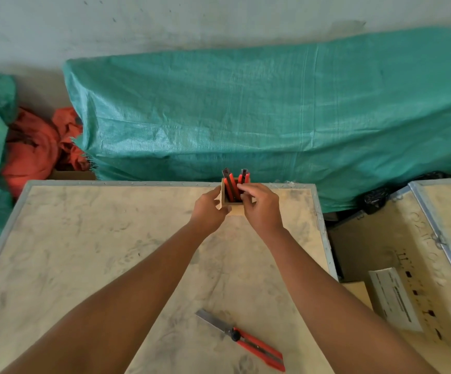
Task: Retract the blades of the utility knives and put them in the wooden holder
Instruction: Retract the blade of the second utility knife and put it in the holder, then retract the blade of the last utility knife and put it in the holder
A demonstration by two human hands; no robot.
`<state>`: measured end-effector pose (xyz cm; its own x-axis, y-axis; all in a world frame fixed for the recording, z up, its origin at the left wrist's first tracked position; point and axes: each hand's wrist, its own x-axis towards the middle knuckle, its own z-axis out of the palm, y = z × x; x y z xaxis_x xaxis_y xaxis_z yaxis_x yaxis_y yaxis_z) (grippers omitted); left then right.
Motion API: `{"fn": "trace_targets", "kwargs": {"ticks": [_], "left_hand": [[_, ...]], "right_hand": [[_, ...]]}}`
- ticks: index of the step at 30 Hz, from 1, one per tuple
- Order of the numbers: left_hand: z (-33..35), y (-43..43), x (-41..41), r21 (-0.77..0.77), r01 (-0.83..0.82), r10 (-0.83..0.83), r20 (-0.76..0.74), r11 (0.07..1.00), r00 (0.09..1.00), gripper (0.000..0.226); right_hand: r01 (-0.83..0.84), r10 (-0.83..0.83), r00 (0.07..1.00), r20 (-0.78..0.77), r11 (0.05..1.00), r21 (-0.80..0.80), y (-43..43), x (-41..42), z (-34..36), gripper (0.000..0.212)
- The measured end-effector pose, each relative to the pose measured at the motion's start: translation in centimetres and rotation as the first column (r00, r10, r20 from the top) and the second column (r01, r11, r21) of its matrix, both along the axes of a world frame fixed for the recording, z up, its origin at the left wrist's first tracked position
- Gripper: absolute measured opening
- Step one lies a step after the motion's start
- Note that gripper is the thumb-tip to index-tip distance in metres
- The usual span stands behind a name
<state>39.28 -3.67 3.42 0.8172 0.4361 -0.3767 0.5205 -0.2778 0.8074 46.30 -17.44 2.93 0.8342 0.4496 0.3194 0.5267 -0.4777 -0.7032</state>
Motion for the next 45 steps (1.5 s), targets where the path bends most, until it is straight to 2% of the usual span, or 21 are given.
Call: {"fn": "trace_targets", "kwargs": {"ticks": [7, 13, 17, 21, 26, 29, 32, 34, 38, 42, 45], "left_hand": [[2.7, -2.6, -5.3, 0.012, -0.077, 0.077, -0.025, 0.997, 0.997, 0.064], [2.0, -6.9, -14.4, -0.049, -0.129, 0.128, -0.013, 0.99, 0.992, 0.06], [-0.1, -10.5, -19.9, -0.09, -0.198, 0.191, -0.081, 0.976, 0.978, 0.059], [-3.2, -14.9, -24.0, -0.025, -0.246, 0.239, -0.163, 0.969, 0.957, 0.058], [-6.3, -20.4, -26.0, 0.021, -0.267, 0.264, -0.249, 0.963, 0.932, 0.057], [-7.6, -22.4, -25.8, -0.017, -0.314, 0.301, -0.244, 0.949, 0.922, 0.04], [-7.9, -23.5, -25.3, -0.107, -0.391, 0.358, -0.242, 0.914, 0.902, 0.032], [-7.6, -23.9, -25.1, -0.179, -0.458, 0.419, -0.214, 0.871, 0.882, 0.036], [-7.1, -24.2, -24.9, -0.254, -0.522, 0.501, -0.148, 0.814, 0.853, 0.046], [-7.3, -24.2, -25.1, -0.254, -0.544, 0.535, -0.109, 0.8, 0.838, 0.046], [-6.6, -23.4, -25.6, -0.274, -0.513, 0.51, -0.09, 0.813, 0.856, 0.057]], "right_hand": [[-0.016, 0.011, 0.992, -0.122, 0.999, -0.044, -4.7, -5.3, 0.1, 0.033], [-0.134, 0.093, 0.948, -0.304, 0.984, -0.117, -9.6, -11.5, -0.8, 0.031], [-0.231, 0.13, 0.887, -0.442, 0.956, -0.183, -11.8, -14.4, -1.0, 0.03], [-0.389, 0.174, 0.806, -0.566, 0.876, -0.285, -12.8, -15.9, -1.7, 0.03], [-0.603, 0.247, 0.706, -0.663, 0.701, -0.381, -13.0, -17.6, -3.0, 0.04], [-0.668, 0.263, 0.657, -0.706, 0.637, -0.385, -12.6, -18.6, -4.0, 0.047], [-0.686, 0.298, 0.665, -0.685, 0.606, -0.402, -12.5, -18.9, -4.6, 0.047], [-0.691, 0.305, 0.66, -0.686, 0.604, -0.397, -12.5, -18.7, -4.8, 0.043], [-0.652, 0.284, 0.671, -0.685, 0.667, -0.361, -12.9, -18.3, -5.2, 0.035], [-0.613, 0.251, 0.662, -0.706, 0.723, -0.318, -13.5, -17.8, -5.7, 0.034], [-0.566, 0.237, 0.656, -0.717, 0.783, -0.259, -13.9, -17.5, -5.3, 0.03]]}}
